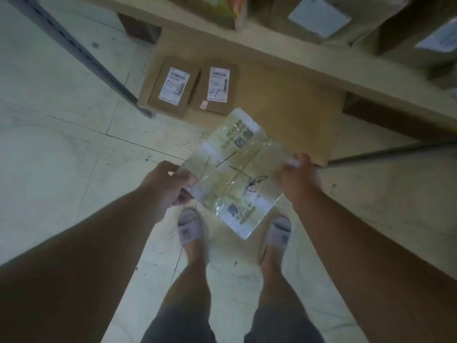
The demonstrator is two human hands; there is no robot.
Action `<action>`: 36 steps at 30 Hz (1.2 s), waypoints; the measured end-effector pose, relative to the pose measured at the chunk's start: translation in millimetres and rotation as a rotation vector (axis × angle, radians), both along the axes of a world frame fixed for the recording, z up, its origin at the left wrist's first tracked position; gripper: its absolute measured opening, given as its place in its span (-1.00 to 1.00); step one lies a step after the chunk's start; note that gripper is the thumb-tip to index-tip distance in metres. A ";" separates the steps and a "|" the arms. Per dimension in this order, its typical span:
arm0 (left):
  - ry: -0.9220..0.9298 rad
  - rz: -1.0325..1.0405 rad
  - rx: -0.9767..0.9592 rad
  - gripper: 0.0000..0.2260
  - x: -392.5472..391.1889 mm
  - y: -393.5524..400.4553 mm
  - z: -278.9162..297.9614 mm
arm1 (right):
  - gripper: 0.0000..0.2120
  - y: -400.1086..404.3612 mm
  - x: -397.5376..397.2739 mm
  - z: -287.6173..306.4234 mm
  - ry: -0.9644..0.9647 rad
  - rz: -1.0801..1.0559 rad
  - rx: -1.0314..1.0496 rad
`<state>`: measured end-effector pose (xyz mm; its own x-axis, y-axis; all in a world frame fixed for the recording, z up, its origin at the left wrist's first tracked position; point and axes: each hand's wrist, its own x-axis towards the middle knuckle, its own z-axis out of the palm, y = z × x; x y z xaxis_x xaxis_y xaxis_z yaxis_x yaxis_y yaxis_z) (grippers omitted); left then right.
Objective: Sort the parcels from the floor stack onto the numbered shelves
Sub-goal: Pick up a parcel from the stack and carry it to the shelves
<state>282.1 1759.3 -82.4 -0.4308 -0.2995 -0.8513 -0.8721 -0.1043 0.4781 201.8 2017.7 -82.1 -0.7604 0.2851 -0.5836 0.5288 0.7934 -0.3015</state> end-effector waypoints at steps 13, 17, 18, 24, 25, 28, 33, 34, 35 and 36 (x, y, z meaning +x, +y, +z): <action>0.095 0.110 0.061 -0.86 -87.9 86.1 -142.3 | -0.55 47.7 -125.4 -125.5 0.258 0.097 -0.034; 0.109 0.121 0.095 -0.88 -141.8 98.1 -151.7 | -0.69 51.3 -162.6 -144.4 0.339 0.084 -0.006; 0.098 0.141 0.092 -0.87 -154.9 100.9 -155.1 | -0.74 51.4 -170.1 -149.2 0.346 0.088 -0.014; 0.114 0.245 0.124 -0.86 -202.9 113.8 -182.7 | -0.77 50.5 -195.6 -166.8 0.270 0.210 -0.123; 0.135 0.260 0.137 -0.86 -205.4 116.8 -183.2 | -0.73 51.1 -196.8 -168.7 0.248 0.247 -0.136; 0.207 0.238 0.140 -0.75 -198.7 119.7 -188.1 | -0.67 52.7 -198.0 -168.0 0.226 0.293 -0.166; 0.231 -0.371 -0.437 -0.36 -155.4 116.7 -170.3 | -0.69 45.1 -177.2 -148.8 0.223 0.328 -0.136; 0.244 -0.463 -0.500 -0.36 -144.3 116.6 -163.1 | -0.69 38.2 -168.1 -140.9 0.229 0.365 -0.135; 0.271 -0.511 -0.516 -0.37 -133.0 114.9 -155.2 | -0.67 30.5 -158.1 -132.9 0.233 0.406 -0.145; 0.275 -0.531 -0.504 -0.38 -121.6 111.7 -146.1 | -0.65 21.5 -146.9 -124.3 0.230 0.448 -0.161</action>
